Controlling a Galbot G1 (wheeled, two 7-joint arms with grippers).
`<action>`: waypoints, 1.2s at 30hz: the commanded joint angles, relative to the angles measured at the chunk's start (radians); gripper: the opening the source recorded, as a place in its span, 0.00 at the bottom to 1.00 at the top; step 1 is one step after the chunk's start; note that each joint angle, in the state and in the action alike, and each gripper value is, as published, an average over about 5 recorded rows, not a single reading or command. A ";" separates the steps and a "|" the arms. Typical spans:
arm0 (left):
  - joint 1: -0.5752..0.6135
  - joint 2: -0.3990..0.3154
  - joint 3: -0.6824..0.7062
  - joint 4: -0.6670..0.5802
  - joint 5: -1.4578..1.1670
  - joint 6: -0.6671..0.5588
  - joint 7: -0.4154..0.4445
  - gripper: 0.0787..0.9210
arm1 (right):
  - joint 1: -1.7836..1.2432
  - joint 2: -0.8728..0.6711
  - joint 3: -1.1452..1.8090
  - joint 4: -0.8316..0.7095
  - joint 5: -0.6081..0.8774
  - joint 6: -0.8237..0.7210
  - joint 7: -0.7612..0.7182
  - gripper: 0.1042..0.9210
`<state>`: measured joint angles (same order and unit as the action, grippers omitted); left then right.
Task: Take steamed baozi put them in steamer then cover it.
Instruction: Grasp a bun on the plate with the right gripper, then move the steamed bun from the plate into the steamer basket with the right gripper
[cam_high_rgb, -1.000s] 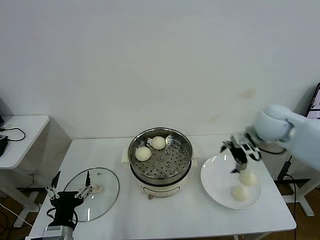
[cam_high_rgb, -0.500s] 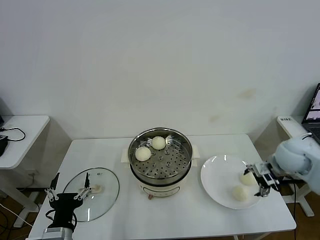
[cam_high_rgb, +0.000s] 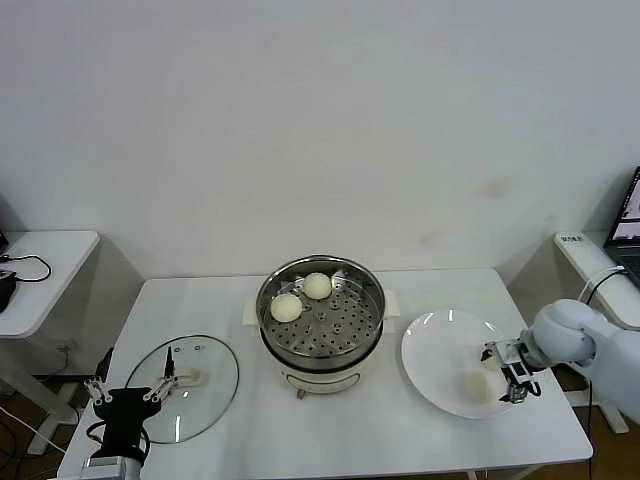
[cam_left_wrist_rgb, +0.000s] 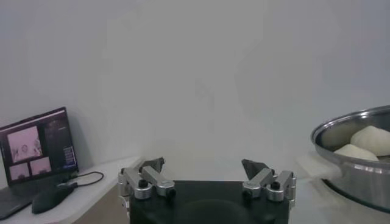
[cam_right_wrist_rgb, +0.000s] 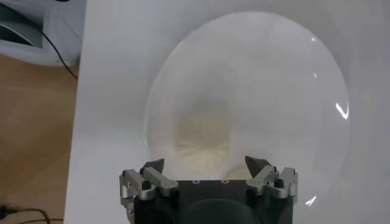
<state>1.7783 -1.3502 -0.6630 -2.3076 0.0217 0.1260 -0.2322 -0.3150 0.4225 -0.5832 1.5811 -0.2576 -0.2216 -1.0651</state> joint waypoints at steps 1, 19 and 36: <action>-0.004 -0.001 -0.001 0.005 0.001 0.001 -0.001 0.88 | -0.056 0.068 0.035 -0.085 -0.023 0.002 0.019 0.88; -0.014 -0.003 0.002 0.009 0.001 0.003 0.000 0.88 | -0.024 0.085 0.020 -0.100 0.012 -0.026 -0.022 0.63; -0.012 0.002 0.003 -0.003 -0.004 0.000 0.000 0.88 | 0.493 0.078 -0.121 -0.092 0.224 -0.047 -0.100 0.59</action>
<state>1.7672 -1.3488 -0.6607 -2.3095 0.0190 0.1280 -0.2326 -0.1010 0.4866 -0.6345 1.4960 -0.1351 -0.2629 -1.1406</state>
